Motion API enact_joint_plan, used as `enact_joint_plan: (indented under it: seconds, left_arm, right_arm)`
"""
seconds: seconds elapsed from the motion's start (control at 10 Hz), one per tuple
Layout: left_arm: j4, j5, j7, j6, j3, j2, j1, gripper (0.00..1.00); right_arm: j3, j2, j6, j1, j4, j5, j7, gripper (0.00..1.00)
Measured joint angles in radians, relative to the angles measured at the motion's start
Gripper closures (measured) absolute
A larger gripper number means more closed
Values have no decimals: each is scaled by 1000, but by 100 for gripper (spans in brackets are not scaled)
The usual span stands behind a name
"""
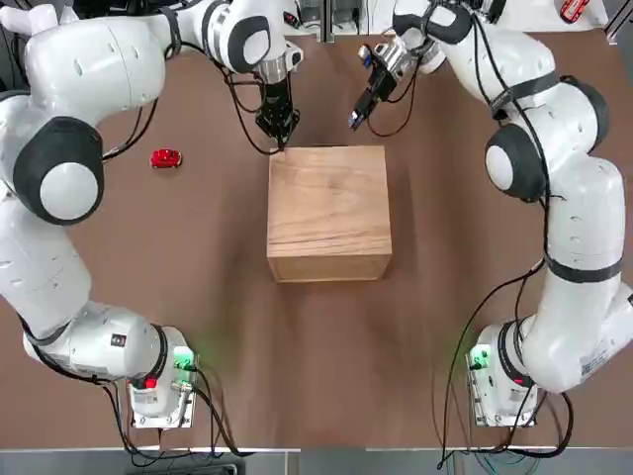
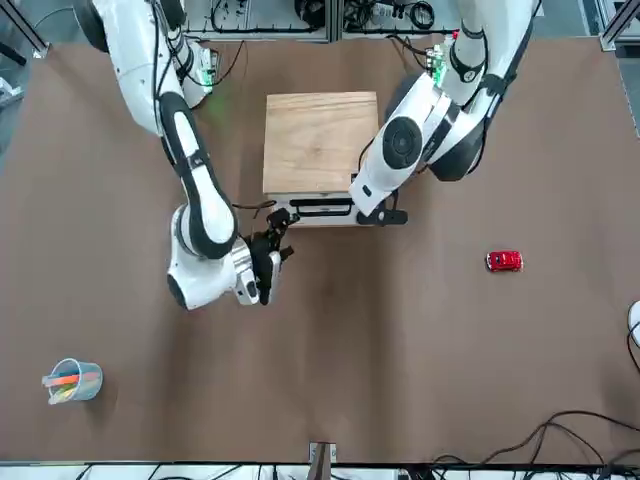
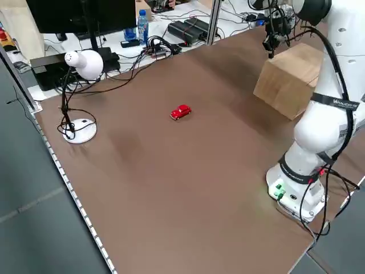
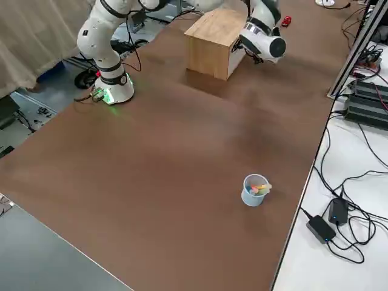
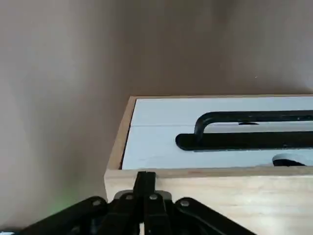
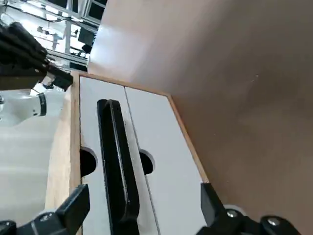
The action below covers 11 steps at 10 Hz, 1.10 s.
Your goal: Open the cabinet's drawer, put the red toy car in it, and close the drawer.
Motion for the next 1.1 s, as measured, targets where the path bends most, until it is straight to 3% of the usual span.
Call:
enact_joint_plan:
  seconds: [0.6, 0.9, 1.0, 1.1]
  left_arm:
    - [0, 0, 0, 0, 0, 0, 0, 96]
    - [0, 0, 0, 0, 0, 0, 0, 96]
    - [0, 0, 0, 0, 0, 0, 0, 96]
    - [0, 0, 0, 0, 0, 0, 0, 96]
  right_arm:
    - [57, 43, -27, 3, 2, 12, 43, 4]
    - [58, 43, -27, 3, 3, 12, 67, 29]
    - [58, 43, -27, 3, 3, 12, 82, 45]
    - [58, 43, -28, 3, 3, 12, 100, 54]
